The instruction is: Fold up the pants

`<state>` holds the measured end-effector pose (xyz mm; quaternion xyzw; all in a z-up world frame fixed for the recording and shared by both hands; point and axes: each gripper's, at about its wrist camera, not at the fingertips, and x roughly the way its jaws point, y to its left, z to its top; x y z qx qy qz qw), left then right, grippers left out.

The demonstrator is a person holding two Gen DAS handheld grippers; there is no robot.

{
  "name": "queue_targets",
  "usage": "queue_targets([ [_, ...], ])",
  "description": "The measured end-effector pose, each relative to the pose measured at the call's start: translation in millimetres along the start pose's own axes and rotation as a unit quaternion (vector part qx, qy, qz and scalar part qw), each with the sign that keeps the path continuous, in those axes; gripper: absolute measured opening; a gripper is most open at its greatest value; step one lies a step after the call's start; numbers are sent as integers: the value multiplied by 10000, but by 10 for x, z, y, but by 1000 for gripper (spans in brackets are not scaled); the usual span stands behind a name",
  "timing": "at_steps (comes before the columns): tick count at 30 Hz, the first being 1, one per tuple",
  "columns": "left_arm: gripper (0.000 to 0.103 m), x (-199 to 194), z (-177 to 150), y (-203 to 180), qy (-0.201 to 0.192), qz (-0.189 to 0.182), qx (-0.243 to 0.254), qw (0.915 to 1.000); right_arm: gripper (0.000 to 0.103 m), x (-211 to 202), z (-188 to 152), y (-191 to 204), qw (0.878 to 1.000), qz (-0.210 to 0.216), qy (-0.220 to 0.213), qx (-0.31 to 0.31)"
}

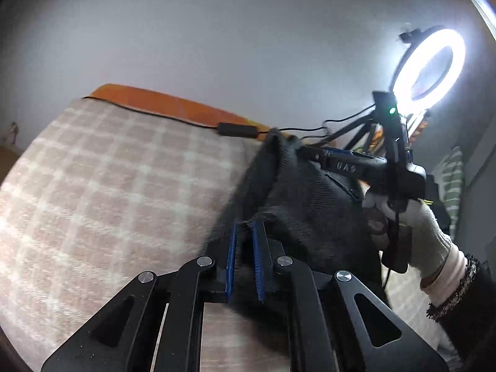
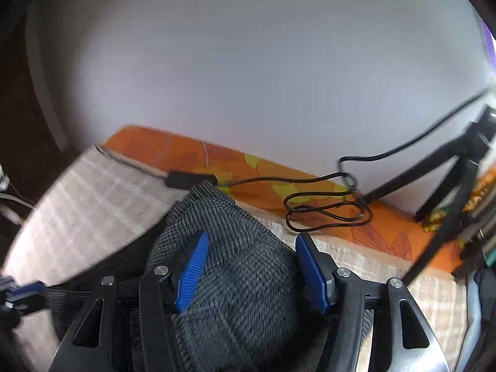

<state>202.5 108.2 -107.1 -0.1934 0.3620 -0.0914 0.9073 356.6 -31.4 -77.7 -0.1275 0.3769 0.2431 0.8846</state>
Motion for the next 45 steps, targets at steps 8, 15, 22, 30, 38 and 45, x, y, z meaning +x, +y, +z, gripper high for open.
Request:
queue_targets([
  [8,44,-309,97,-244,-268,-28,437,9987,60,-568,-172,-146,9994,183,-285,87],
  [15,50,-88,40,-563,134,-643,643,9958,47,-1431,-1317,-179,9886,1226,12,870],
  [22,50,72,28,-830,266,-536,991,9933,31,-1338,-1680,340,9930,1138,330,-22],
  [30,50,263,-84,-585,748,31,1156,9905,25,-1357,-1698,329,9796,1887,613,-309],
  [38,65,-203,48,-365,556,-611,-188,9964,77,-1309,-1509,-772,9662,2127,72,1456],
  [45,69,-200,-20,25,786,-516,-1527,9838,85,-819,-1480,-1277,9258,2605,248,2727],
])
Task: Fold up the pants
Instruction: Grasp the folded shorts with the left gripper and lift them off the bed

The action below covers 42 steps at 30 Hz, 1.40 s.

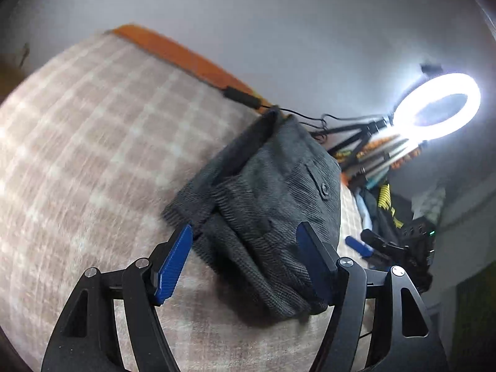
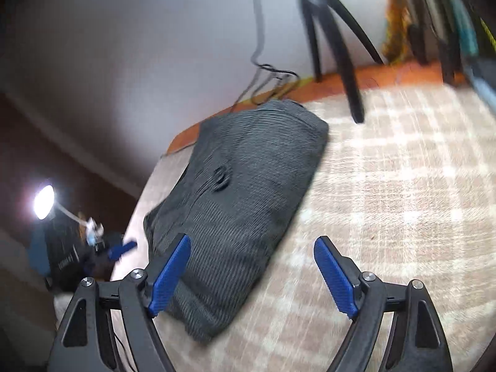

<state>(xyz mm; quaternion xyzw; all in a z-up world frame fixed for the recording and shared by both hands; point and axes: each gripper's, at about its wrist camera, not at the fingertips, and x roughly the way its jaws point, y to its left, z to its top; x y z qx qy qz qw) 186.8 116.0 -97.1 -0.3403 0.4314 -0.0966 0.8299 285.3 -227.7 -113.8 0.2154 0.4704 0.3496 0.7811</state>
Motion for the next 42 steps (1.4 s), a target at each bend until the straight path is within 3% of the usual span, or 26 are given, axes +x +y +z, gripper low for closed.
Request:
queue_targets([
  [3,69,62,7,151,95,-63,-448,9989,85,156,-10,-20,9999,41,8,150],
  [7,69,108,-2,254,153,25,-649,9978,85,184,67,-67,9993,191,-12,331],
  [11,69,219,-7,267,209,-247,-872,9957,85,272,142,-55,9984,257,-36,498],
  [18,81,317,22,205,39,-462,-1032,9936,85,432,278,-144,9966,371,-134,722],
  [23,83,367,54,147,-160,-74,-494,9986,84,486,388,-189,9947,410,-316,888],
  [27,84,397,34,86,-381,76,-495,9980,83,562,461,-163,9946,377,-384,883],
  [33,82,569,66,-12,-261,-281,-490,9981,81,669,553,-82,9941,332,-439,935],
  [36,73,581,81,-18,-313,-221,-430,9983,70,659,570,-87,9940,249,-445,970],
  [40,61,587,86,7,-329,-269,-427,9982,43,636,582,-81,9952,96,-438,865],
  [42,56,568,72,-22,-373,-315,-323,9983,36,579,581,-9,9964,21,-486,702],
])
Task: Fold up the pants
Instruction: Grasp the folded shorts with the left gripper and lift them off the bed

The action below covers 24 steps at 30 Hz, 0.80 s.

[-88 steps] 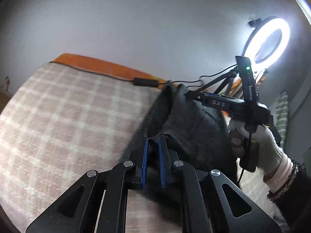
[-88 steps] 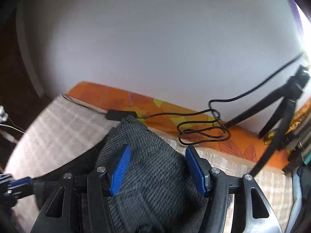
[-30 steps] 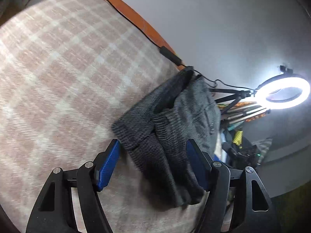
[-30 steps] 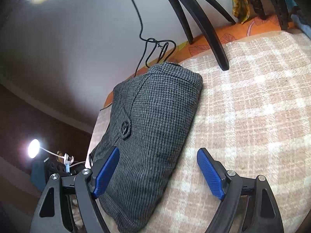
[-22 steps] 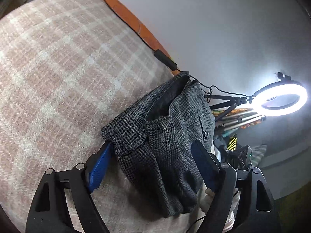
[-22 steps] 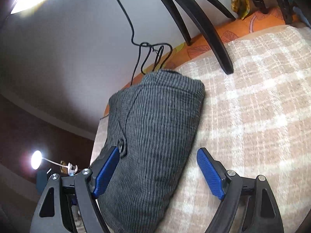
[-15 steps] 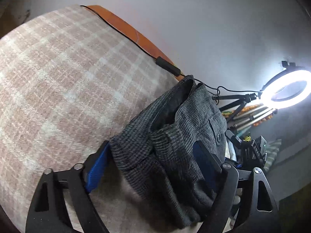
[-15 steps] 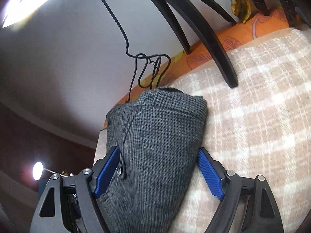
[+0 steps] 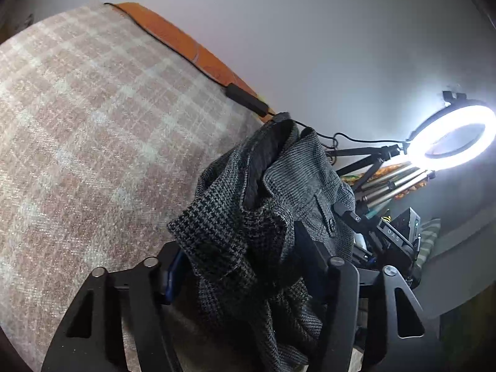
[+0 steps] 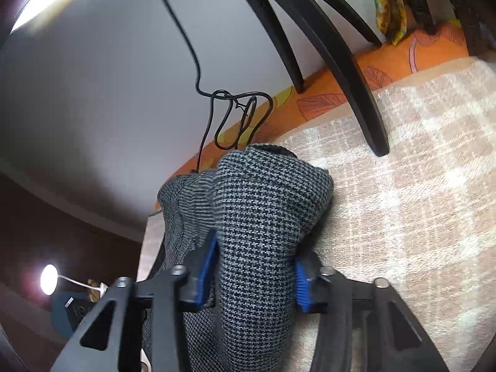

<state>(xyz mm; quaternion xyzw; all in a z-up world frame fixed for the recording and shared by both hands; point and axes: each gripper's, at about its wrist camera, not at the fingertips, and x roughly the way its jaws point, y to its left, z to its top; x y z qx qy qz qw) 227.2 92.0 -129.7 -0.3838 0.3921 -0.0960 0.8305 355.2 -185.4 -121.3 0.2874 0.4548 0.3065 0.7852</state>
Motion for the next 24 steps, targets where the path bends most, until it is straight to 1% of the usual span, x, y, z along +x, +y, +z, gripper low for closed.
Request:
queue_targets([
  [1,55,-8,-5,-20,-28,11,51,10000,33,-26,-3,35,10000,-48,-21,-75],
  [2,54,-10,-12,-49,-52,24,106,9999,31,-45,-2,92,9998,-110,-44,-181],
  [4,48,-18,-29,-108,-100,-2,200,9997,27,-92,-6,246,9983,-272,-114,-497],
  [6,45,-45,-34,-158,-121,-29,319,9994,25,-130,-15,390,9957,-437,-143,-801],
  [9,43,-101,-37,-245,-177,-58,529,9984,24,-183,-27,552,9921,-546,-199,-1110],
  [14,41,-165,-82,-330,-162,-156,647,9977,22,-355,-90,806,9831,-772,-319,-1627],
  [15,41,-179,-96,-360,-151,-191,675,9974,22,-313,-97,863,9814,-816,-340,-1702],
  [17,41,-195,-140,-439,-111,-261,769,9966,22,-380,-119,930,9775,-889,-393,-1872],
  [20,41,-212,-229,-575,-44,-374,997,9943,22,-524,-134,959,9741,-950,-478,-1995],
  [24,41,-163,-367,-777,70,-532,1214,9912,22,-772,-153,963,9683,-1138,-580,-2147],
])
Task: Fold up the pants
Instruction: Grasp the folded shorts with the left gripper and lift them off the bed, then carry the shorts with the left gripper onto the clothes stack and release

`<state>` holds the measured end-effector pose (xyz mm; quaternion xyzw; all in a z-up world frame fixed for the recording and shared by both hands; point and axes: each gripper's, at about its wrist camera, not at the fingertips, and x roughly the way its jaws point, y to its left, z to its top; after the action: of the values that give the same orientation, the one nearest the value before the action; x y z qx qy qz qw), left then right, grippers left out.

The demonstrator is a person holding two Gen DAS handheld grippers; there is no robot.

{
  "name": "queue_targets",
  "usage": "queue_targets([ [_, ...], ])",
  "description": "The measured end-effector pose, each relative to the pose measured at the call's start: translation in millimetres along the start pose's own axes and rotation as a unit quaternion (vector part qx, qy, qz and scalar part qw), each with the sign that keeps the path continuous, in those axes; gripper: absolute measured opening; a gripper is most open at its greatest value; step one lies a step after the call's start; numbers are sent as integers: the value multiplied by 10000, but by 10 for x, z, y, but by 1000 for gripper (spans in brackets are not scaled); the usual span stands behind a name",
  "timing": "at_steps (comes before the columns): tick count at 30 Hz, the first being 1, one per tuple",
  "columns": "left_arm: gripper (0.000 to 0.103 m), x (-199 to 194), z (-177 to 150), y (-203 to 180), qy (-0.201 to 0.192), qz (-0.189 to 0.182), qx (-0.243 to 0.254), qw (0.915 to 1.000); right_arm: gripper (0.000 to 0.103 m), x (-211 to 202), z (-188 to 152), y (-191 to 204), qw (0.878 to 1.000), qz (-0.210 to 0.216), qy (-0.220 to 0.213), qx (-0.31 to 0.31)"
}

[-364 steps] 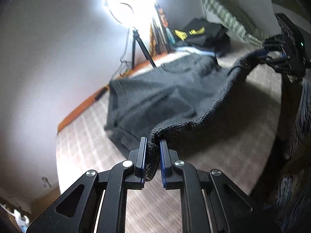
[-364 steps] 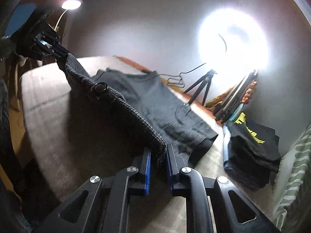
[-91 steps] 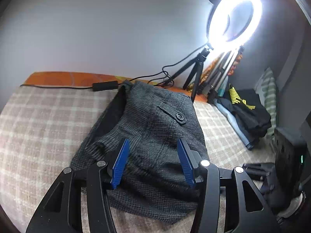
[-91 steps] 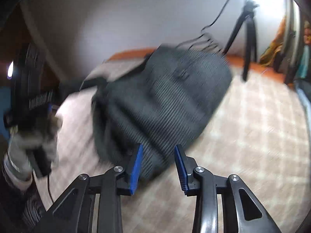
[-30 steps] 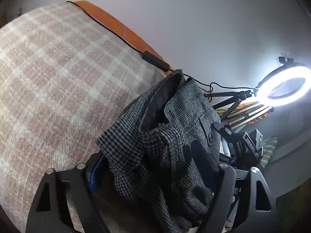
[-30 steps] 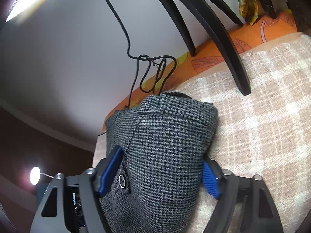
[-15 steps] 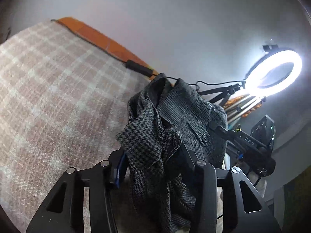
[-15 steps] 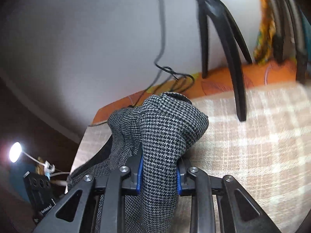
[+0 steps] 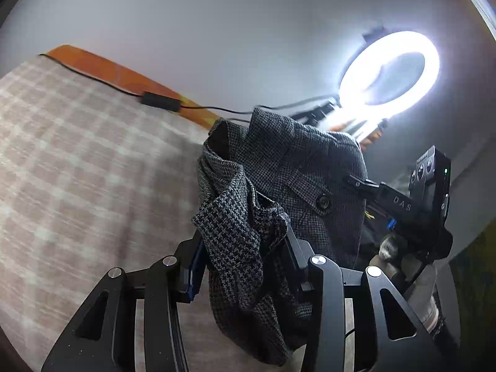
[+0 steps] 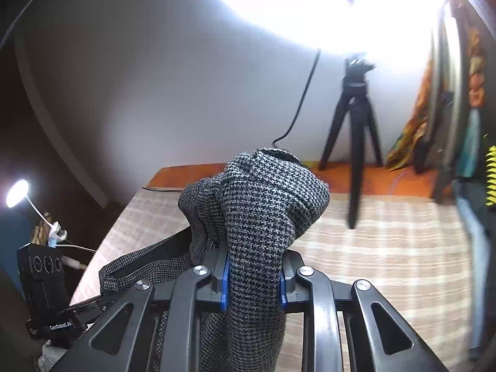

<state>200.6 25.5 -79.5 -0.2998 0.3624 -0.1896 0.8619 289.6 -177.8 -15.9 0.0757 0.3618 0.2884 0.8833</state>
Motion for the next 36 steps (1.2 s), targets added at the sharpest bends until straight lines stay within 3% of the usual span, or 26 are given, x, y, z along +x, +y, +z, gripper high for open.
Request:
queue_targets([
  [17,41,394,-341,-1425,106,-1075,971,9894,21,-1423,148,-805,9954,-808,-398,-319],
  [28,42,1113,-396,-2420,92,-1522,1531,9764,21,-2119,514,-1483,9817,-1685,-628,-630],
  [36,42,1721,-407,-3010,22,-1682,1743,9702,21,-2303,879,-2101,9724,-2091,-621,-825],
])
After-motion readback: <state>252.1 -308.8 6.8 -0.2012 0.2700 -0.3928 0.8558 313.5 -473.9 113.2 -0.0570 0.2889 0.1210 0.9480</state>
